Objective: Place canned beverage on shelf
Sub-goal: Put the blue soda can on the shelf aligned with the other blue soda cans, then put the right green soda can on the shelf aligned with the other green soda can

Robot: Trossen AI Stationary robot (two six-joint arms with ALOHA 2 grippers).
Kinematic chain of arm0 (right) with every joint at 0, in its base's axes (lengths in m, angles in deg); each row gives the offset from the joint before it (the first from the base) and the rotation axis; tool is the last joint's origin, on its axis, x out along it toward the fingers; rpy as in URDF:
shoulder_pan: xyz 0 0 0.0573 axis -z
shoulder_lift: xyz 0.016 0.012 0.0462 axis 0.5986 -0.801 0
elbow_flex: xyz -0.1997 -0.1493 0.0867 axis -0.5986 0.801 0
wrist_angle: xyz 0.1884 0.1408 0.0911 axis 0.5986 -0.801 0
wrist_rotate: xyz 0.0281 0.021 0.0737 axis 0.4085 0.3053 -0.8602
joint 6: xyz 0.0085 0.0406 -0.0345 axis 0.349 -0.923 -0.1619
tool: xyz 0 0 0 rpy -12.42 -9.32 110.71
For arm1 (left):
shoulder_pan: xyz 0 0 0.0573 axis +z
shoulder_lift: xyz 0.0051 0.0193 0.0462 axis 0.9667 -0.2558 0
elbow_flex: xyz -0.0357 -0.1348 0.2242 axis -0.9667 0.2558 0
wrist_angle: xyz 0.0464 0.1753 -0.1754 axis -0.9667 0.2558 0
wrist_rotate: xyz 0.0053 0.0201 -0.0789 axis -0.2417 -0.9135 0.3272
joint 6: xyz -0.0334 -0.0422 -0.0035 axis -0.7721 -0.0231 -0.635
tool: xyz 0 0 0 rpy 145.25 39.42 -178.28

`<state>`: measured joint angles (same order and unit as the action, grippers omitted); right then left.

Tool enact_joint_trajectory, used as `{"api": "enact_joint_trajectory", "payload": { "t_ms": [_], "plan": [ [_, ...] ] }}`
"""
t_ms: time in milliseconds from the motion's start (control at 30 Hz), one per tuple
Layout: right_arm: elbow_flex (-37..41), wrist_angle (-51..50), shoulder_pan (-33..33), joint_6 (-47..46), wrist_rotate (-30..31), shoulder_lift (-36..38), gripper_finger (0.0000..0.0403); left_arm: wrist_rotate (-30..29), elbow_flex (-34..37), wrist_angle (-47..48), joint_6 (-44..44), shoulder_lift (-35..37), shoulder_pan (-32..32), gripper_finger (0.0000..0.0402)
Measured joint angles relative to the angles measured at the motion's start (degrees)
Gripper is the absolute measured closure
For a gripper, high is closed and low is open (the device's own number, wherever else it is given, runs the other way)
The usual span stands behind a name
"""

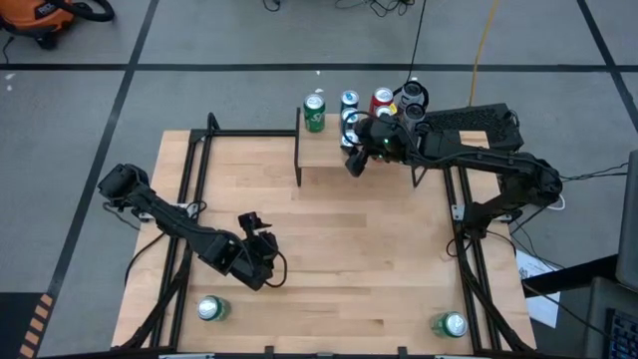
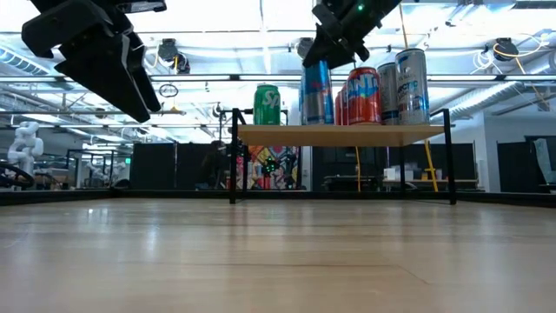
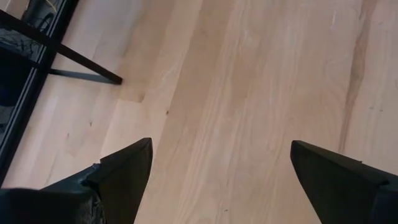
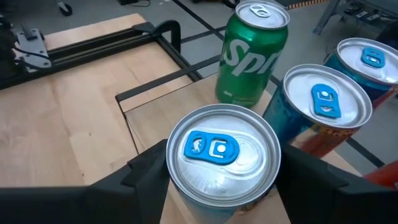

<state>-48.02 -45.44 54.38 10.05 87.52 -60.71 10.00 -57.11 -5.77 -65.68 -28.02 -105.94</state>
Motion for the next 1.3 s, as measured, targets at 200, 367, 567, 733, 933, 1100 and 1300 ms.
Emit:
{"api": "enact_joint_trajectory", "payload": {
  "t_ms": [200,367,567,733,933,1100,1300],
  "plan": [
    [0.0,0.24,0.0,0.03,-0.27,0.02,0.0148,0.02,0.0,-0.02,0.02,0.0,0.0,0.0027],
    [0.0,1.16,0.39,-0.15,-1.24,0.09,0.0125,0.02,0.0,-0.02,-0.04,0.0,0.0,0.0027],
    [0.0,2.55,0.44,0.54,-1.16,0.06,0.0121,0.02,0.0,0.0,-0.08,0.0,0.0,0.0027],
    [0.0,6.26,0.44,3.51,-1.15,0.06,0.0122,0.02,0.0,0.0,-0.12,0.0,0.0,0.0027],
    [0.0,8.2,0.31,5.79,-1.14,1.05,0.0122,0.02,0.0,0.02,-0.15,0.0,0.0,0.0027],
    [0.0,7.85,-1.22,7.83,0.09,3.86,0.0122,0.02,0.0,0.64,-0.17,0.0,0.0,0.0027],
    [0.0,6.42,-6.41,7.64,3.37,9.71,0.0122,0.0,0.0,0.9,-0.17,0.0,0.0,0.0027]
  ]
}}
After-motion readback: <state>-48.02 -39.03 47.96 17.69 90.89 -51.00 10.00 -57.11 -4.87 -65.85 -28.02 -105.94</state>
